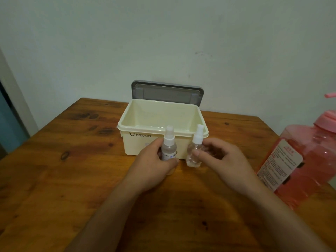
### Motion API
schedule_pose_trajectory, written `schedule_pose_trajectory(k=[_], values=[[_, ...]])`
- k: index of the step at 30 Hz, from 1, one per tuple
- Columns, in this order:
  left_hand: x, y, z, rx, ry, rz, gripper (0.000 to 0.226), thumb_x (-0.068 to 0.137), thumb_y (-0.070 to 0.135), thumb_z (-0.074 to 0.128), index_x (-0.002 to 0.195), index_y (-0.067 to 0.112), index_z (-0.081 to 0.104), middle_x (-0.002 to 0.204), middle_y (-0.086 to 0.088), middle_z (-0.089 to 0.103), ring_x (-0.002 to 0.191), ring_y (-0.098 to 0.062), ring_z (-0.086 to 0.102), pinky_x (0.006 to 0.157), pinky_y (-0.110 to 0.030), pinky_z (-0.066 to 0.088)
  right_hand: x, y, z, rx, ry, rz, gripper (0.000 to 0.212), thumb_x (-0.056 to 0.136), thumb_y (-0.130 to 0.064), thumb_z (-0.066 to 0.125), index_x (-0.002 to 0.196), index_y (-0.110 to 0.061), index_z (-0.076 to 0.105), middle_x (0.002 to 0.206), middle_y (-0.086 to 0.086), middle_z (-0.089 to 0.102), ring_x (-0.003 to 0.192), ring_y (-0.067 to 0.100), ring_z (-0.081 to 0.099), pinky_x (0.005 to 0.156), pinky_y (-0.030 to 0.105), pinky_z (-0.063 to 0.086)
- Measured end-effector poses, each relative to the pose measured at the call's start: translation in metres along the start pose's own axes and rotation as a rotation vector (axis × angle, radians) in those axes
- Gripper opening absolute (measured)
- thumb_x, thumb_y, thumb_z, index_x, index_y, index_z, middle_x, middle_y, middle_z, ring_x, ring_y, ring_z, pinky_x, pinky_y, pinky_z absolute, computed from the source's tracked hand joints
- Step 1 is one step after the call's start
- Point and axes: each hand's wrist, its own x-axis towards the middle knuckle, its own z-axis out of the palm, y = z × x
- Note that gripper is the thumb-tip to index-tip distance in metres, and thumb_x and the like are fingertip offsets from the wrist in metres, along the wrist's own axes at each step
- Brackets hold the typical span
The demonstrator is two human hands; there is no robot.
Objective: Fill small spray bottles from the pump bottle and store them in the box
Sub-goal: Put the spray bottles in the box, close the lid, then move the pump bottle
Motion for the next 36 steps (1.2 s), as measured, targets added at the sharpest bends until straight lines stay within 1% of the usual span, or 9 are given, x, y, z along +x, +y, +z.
schedule_pose_trajectory(k=[3, 7, 11, 14, 22, 28, 30, 32, 36], values=[[-0.001, 0.002, 0.001, -0.019, 0.009, -0.003, 0.039, 0.083, 0.024, 0.073, 0.118, 0.027, 0.056, 0.109, 0.011, 0.063, 0.101, -0.008, 0.058, 0.092, -0.035, 0.05, 0.008, -0.015, -0.011, -0.031, 0.025, -0.052, 0.035, 0.078, -0.048, 0.062, 0.107, -0.03, 0.069, 0.09, -0.015, 0.068, 0.084, -0.004, 0.06, 0.069, 0.009, 0.047], [-0.001, 0.003, 0.001, -0.047, 0.032, 0.004, 0.036, 0.083, 0.024, 0.073, 0.114, 0.028, 0.056, 0.109, 0.011, 0.064, 0.097, -0.005, 0.059, 0.082, -0.024, 0.048, 0.035, -0.031, -0.02, -0.081, 0.098, -0.077, 0.03, 0.086, -0.045, 0.065, 0.114, -0.033, 0.068, 0.099, -0.015, 0.069, 0.091, 0.0, 0.063, 0.074, 0.018, 0.053], [-0.002, 0.006, 0.003, -0.082, 0.049, 0.006, 0.041, 0.083, 0.025, 0.073, 0.12, 0.027, 0.056, 0.112, 0.01, 0.064, 0.1, -0.006, 0.059, 0.084, -0.025, 0.048, 0.075, -0.034, -0.013, -0.269, 0.087, -0.063, 0.029, 0.089, -0.045, 0.065, 0.116, -0.033, 0.065, 0.103, -0.018, 0.064, 0.092, 0.003, 0.061, 0.076, 0.026, 0.05], [-0.002, 0.007, 0.004, -0.103, 0.054, 0.003, 0.043, 0.082, 0.025, 0.073, 0.122, 0.027, 0.055, 0.113, 0.009, 0.064, 0.102, -0.007, 0.059, 0.086, -0.027, 0.049, 0.107, -0.028, -0.002, -0.485, 0.02, -0.058, 0.035, 0.089, -0.048, 0.064, 0.12, -0.032, 0.064, 0.109, -0.011, 0.066, 0.097, 0.012, 0.062, 0.082, 0.034, 0.051], [-0.002, 0.007, 0.006, -0.159, 0.057, 0.004, 0.04, 0.081, 0.024, 0.074, 0.117, 0.027, 0.057, 0.111, 0.01, 0.066, 0.103, -0.009, 0.062, 0.09, -0.03, 0.053, 0.154, -0.02, 0.023, -0.934, -0.256, -0.03, 0.038, 0.092, -0.042, 0.058, 0.126, -0.026, 0.063, 0.121, -0.002, 0.066, 0.099, 0.019, 0.057, 0.081, 0.032, 0.047], [-0.002, 0.007, 0.007, -0.163, 0.04, 0.01, 0.041, 0.08, 0.023, 0.075, 0.118, 0.025, 0.057, 0.111, 0.008, 0.066, 0.103, -0.01, 0.063, 0.095, -0.037, 0.053, 0.17, -0.019, 0.041, -1.025, -0.485, -0.008, 0.028, 0.095, -0.024, 0.057, 0.12, -0.016, 0.066, 0.114, 0.003, 0.067, 0.093, 0.018, 0.055, 0.085, 0.031, 0.048], [-0.002, 0.007, 0.007, -0.159, 0.044, 0.012, 0.043, 0.08, 0.024, 0.074, 0.119, 0.025, 0.057, 0.113, 0.008, 0.066, 0.104, -0.01, 0.062, 0.095, -0.038, 0.053, 0.175, -0.015, 0.046, -1.033, -0.528, 0.019, 0.012, 0.095, -0.022, 0.058, 0.099, -0.016, 0.068, 0.096, 0.002, 0.064, 0.088, 0.019, 0.056, 0.082, 0.03, 0.048], [-0.001, 0.007, 0.007, -0.16, 0.045, 0.018, 0.043, 0.08, 0.024, 0.074, 0.12, 0.024, 0.056, 0.114, 0.008, 0.066, 0.105, -0.011, 0.062, 0.096, -0.038, 0.053, 0.176, -0.012, 0.05, -1.041, -0.543, 0.023, 0.019, 0.096, -0.022, 0.057, 0.077, -0.02, 0.058, 0.085, -0.001, 0.06, 0.082, 0.018, 0.055, 0.08, 0.031, 0.048], [0.0, 0.005, 0.007, -0.166, 0.045, 0.019, 0.042, 0.08, 0.024, 0.075, 0.118, 0.026, 0.056, 0.113, 0.009, 0.066, 0.104, -0.01, 0.062, 0.095, -0.037, 0.053, 0.18, -0.007, 0.055, -1.004, -0.534, 0.038, 0.015, 0.096, -0.027, 0.059, 0.102, -0.016, 0.068, 0.097, 0.002, 0.065, 0.086, 0.019, 0.058, 0.082, 0.031, 0.049]])
